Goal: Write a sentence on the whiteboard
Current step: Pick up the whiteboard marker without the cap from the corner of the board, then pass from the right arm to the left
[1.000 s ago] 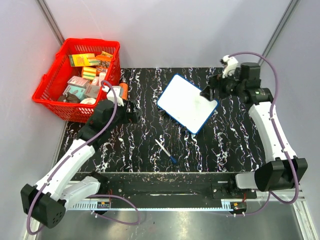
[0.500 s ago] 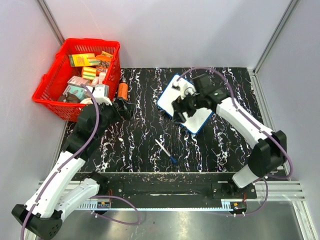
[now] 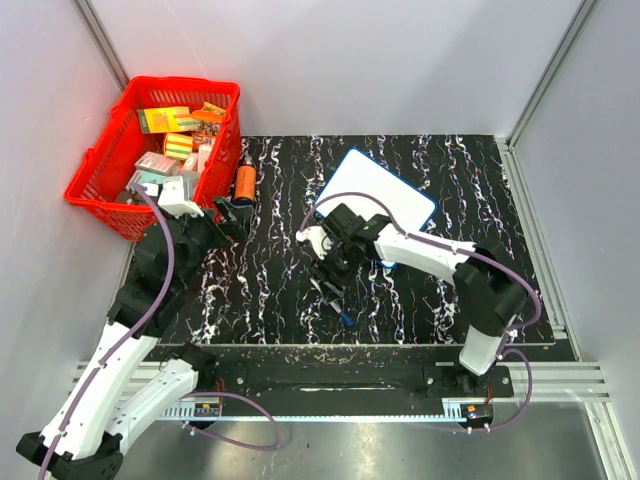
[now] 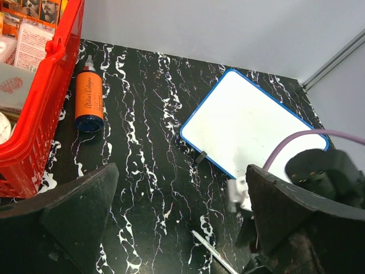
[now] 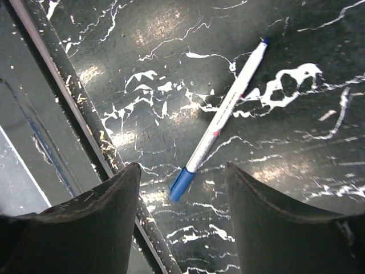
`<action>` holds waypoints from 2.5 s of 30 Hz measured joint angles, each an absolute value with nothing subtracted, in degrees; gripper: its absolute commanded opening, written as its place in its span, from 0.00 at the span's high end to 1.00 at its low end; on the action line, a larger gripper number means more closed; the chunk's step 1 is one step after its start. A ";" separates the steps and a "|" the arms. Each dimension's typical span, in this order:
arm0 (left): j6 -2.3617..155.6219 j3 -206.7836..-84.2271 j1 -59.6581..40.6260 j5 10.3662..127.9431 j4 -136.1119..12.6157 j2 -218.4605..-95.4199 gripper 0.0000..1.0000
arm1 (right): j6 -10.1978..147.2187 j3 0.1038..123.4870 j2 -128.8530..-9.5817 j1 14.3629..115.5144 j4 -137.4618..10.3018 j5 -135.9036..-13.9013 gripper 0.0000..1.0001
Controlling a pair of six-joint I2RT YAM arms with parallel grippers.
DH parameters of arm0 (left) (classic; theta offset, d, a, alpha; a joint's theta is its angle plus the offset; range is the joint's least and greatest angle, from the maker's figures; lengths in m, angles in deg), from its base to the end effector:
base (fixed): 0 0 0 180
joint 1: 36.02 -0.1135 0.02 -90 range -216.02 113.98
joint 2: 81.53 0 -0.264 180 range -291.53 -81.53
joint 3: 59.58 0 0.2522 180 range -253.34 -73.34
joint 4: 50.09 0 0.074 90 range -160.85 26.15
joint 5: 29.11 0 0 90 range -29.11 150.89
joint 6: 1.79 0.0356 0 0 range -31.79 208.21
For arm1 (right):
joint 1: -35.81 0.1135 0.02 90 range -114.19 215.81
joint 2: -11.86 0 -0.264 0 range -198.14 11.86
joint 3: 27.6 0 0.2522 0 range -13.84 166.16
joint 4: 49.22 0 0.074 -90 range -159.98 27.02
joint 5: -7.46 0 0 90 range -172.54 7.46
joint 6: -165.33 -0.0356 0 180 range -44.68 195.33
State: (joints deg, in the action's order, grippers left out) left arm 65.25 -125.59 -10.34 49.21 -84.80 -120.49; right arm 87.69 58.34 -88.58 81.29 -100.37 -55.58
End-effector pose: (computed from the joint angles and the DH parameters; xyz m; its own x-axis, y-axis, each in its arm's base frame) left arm 0.1358 -0.0573 0.3797 -0.2056 -0.3250 -0.9231 0.1774 0.9152 -0.3618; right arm 0.2378 0.2649 0.2137 -0.4599 -0.7398 -0.4912 -0.8856 0.3412 0.3152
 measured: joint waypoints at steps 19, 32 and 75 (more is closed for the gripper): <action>65.75 -125.69 -10.34 51.13 -85.11 -119.79 0.01 | 84.52 58.93 -98.04 88.24 -97.57 -69.51 0.67; 67.61 -125.69 -10.34 52.12 -85.11 -118.24 0.01 | 84.58 62.32 -100.30 91.32 -98.88 -78.97 1.00; 120.77 -124.71 29.39 42.70 -72.17 -142.20 0.01 | 96.30 88.27 -90.11 63.41 -131.52 -37.79 1.00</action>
State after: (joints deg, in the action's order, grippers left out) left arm 120.77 -124.71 29.39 42.70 -72.17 -142.20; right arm 96.30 88.27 -90.11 63.41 -131.52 -37.79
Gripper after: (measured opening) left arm 0.987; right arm 0.025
